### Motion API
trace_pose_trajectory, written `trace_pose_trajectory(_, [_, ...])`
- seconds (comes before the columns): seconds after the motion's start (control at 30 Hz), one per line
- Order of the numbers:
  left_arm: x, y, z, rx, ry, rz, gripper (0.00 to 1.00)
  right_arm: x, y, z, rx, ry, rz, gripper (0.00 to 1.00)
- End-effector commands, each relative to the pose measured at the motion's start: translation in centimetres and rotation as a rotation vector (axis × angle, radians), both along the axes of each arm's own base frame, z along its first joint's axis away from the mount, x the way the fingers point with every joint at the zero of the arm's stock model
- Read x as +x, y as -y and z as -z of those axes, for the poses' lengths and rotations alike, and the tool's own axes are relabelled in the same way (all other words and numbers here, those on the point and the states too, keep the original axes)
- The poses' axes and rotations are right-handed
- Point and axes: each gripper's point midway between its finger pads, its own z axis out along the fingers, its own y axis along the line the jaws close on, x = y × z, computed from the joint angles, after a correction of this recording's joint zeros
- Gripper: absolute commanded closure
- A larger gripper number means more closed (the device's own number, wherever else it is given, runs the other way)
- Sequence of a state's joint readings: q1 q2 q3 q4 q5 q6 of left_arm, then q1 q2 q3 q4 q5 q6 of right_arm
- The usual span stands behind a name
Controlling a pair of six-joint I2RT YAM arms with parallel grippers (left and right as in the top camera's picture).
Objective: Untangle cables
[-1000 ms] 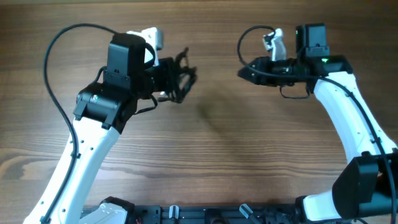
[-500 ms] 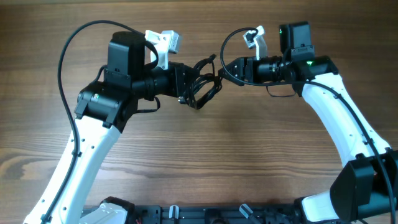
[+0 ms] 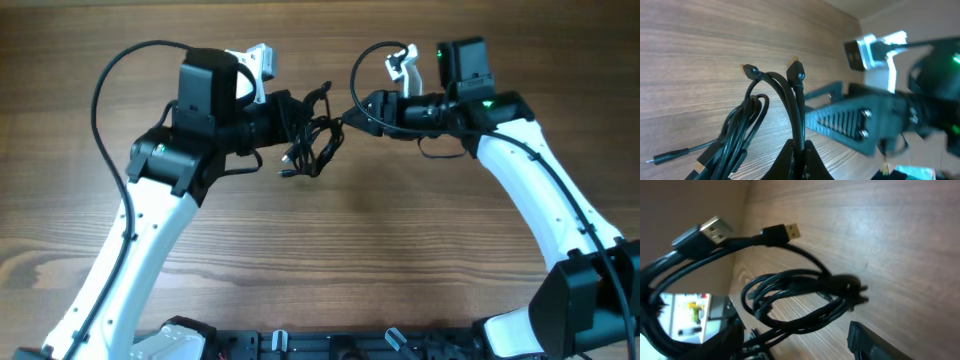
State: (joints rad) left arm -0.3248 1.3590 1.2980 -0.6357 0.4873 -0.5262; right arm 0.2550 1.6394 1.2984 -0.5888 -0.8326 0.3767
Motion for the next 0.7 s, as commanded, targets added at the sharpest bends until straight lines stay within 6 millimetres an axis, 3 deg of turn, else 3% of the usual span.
trace_pose_trajectory(0.0, [1.3,-0.1,0.8,-0.026,-0.07,-0.08,0.96,0.0,-1.5,1.3,-0.038,-0.127,0.113,0.32])
trace_pose_trajectory(0.1, [1.5,-0.1,0.6,-0.031,-0.057,-0.079,0.96,0.1,-2.9,1.4,-0.045,-0.168,0.177,0.32])
trace_pose_trajectory(0.23, [1.7,0.0,0.5,-0.035,-0.047,-0.079,0.96,0.2,-3.1,2.2,-0.053,-0.267,0.279,0.39])
trace_pose_trajectory(0.47, [1.9,0.1,0.1,-0.065,-0.06,-0.105,0.96,0.7,-3.4,3.9,-0.055,-0.332,0.305,0.41])
trace_pose_trajectory(0.67, [2.0,0.1,0.1,-0.077,-0.071,-0.116,0.96,1.5,-5.2,4.3,-0.02,-0.324,0.306,0.41])
